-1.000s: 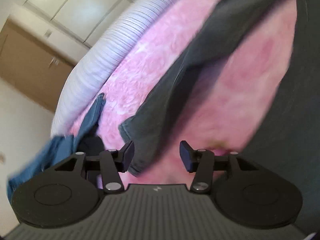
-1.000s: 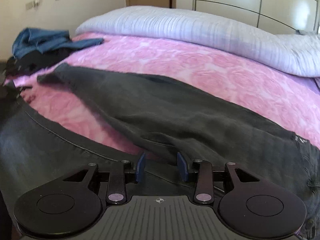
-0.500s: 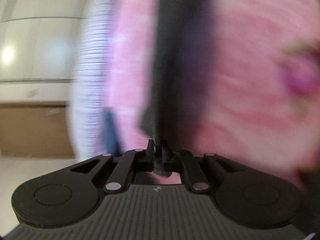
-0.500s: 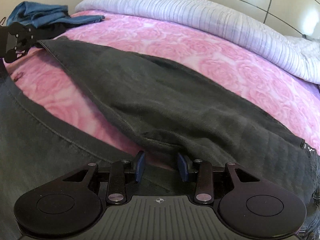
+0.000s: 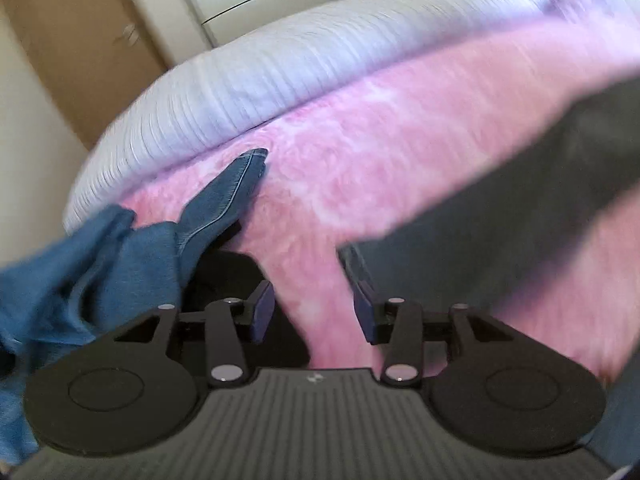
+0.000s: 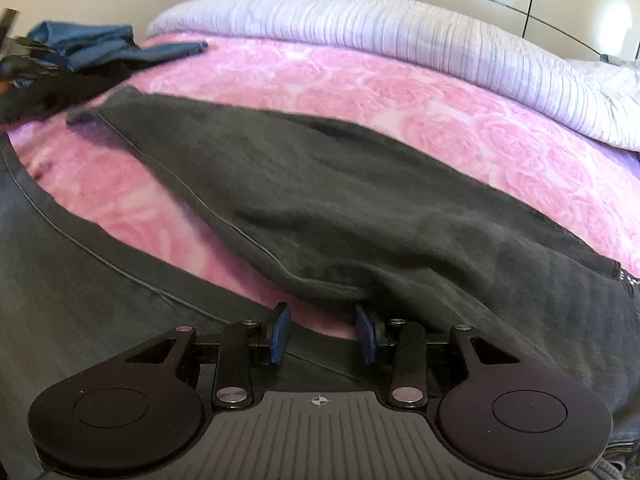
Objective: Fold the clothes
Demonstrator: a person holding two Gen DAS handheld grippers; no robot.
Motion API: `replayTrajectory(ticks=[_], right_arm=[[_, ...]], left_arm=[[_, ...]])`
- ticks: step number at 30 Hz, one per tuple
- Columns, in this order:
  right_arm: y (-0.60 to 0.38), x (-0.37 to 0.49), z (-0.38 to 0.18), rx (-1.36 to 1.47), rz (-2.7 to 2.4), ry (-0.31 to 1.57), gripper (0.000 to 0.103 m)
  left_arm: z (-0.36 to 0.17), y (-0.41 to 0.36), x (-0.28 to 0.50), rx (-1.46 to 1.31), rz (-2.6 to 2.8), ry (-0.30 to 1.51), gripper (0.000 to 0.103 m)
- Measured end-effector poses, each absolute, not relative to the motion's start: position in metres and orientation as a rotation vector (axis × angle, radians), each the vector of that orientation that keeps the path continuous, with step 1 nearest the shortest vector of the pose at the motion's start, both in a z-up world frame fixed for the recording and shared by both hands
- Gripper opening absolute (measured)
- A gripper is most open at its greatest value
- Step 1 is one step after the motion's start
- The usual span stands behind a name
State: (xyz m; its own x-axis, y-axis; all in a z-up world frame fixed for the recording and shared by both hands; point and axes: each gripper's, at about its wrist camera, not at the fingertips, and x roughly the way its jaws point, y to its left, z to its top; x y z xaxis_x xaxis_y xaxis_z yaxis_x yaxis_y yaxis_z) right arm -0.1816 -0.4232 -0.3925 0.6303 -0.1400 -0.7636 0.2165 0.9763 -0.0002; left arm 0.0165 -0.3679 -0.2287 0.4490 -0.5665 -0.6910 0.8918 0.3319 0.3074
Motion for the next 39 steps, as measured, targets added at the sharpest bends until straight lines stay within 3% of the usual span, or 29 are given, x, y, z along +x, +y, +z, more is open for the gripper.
replayTrajectory(ticks=[7,9,11,14,16,21,27,33,39], right_arm=[[-0.422,-0.183,-0.397,0.094,-0.219,0.88,0.039],[-0.425,-0.184,-0.4,0.104,-0.228,0.882,0.039],[-0.426,-0.184,-0.4,0.108,-0.234,0.883,0.039],[-0.426,-0.182,-0.401,0.11,-0.242,0.884,0.039],[-0.425,-0.181,-0.401,0.112,-0.247,0.885,0.039],[-0.425,-0.179,-0.401,0.114,-0.259,0.887,0.04],[-0.431,-0.218,-0.386,0.234,-0.321,0.832,0.04],[-0.427,-0.279,-0.376,0.352,-0.409,0.766,0.04],[-0.41,-0.346,-0.359,0.395,-0.481,0.719,0.04]], left_arm=[[-0.298,-0.455,0.059,0.752,-1.045,0.735,0.039],[-0.308,-0.457,0.062,0.724,-1.068,0.771,0.032],[-0.3,-0.453,0.059,0.733,-1.082,0.69,0.014],[-0.281,-0.45,0.055,0.729,-1.044,0.498,0.015],[-0.28,-0.46,0.059,0.732,-1.008,0.475,0.014],[-0.303,-0.478,0.049,0.885,-0.921,0.471,0.021],[-0.271,-0.43,0.024,0.798,-0.858,0.439,0.027],[-0.243,-0.371,-0.055,0.75,-0.994,0.448,0.037],[-0.246,-0.361,-0.169,0.771,-1.18,0.401,0.042]])
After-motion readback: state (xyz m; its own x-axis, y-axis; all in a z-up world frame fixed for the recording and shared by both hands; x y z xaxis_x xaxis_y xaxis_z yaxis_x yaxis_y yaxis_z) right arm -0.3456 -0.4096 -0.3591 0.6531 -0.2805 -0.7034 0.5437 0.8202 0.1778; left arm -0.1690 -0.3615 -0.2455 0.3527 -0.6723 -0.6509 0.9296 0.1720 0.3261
